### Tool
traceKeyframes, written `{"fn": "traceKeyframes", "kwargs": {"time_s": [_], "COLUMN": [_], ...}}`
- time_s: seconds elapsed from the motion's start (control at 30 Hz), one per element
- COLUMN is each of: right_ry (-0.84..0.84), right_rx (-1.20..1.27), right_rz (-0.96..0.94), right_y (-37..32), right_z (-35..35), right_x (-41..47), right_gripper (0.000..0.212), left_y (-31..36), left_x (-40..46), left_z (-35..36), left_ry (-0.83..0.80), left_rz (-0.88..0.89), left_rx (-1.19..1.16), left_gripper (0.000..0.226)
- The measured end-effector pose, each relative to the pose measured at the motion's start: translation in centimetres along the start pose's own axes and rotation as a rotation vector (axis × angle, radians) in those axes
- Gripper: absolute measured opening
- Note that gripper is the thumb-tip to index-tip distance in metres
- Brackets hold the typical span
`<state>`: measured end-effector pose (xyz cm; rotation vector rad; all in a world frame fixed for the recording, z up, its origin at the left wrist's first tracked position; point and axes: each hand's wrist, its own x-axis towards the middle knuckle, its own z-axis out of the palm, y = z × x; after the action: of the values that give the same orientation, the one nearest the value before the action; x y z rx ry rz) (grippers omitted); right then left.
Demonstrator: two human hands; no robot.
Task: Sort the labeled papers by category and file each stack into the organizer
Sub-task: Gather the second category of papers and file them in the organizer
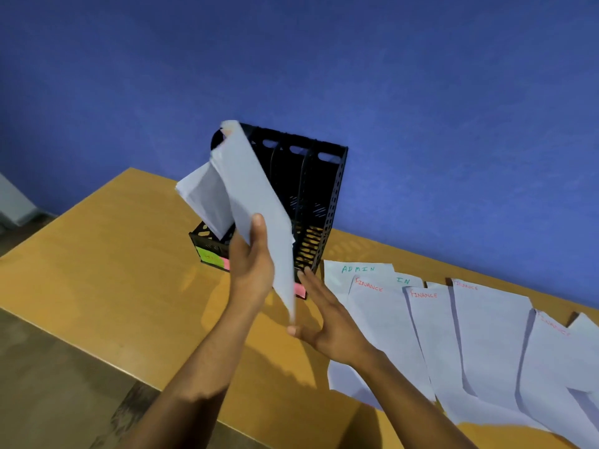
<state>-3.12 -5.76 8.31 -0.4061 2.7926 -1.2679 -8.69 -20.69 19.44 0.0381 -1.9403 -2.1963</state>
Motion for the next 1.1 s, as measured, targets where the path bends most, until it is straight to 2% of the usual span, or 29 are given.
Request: {"fn": "traceKeyframes", "kwargs": {"time_s": [0.13,0.23,0.33,0.5,0.63,0.97,1.1], "right_ry": [-0.050,-0.090,-0.121,0.015,-0.006,-0.007,0.001], "right_rx": [-0.316,-0.427,-0.473,-0.496,-0.512,-0.562,-0.579], "right_rz": [0.118,0.184,0.221,0.213,0.213,0.190,0.188], "right_y": [2.4,3.2,3.4,3.3,3.2,3.3,2.9], "right_z": [1.7,2.4,3.2,3.9,3.9,3.9,4.2], "right_x": [1.3,2.4,3.0,3.6,4.4,4.6,4.4], "right_gripper": [0.089,0.088,0.090,0.086,0.086,0.078,0.078], "left_y": [1.4,1.4,0.7,-1.4,-2.8,-7.1,-9.7], "left_x": [3.3,5.8,8.7,12.4,14.4,17.2,17.4], "left_z": [-3.4,-5.1,-5.9,-5.8,-4.9,-2.6,-2.4], "left_ry": [0.016,-0.024,-0.037,-0.002,0.016,-0.154,-0.170], "left_rz": [0.155,0.212,0.200,0.166,0.130,0.177,0.101], "left_rx": [0.124,0.191,0.216,0.224,0.242,0.221,0.284], "left_gripper": [0.026,0.035,0.042,0.045,0.049,0.047,0.041]}}
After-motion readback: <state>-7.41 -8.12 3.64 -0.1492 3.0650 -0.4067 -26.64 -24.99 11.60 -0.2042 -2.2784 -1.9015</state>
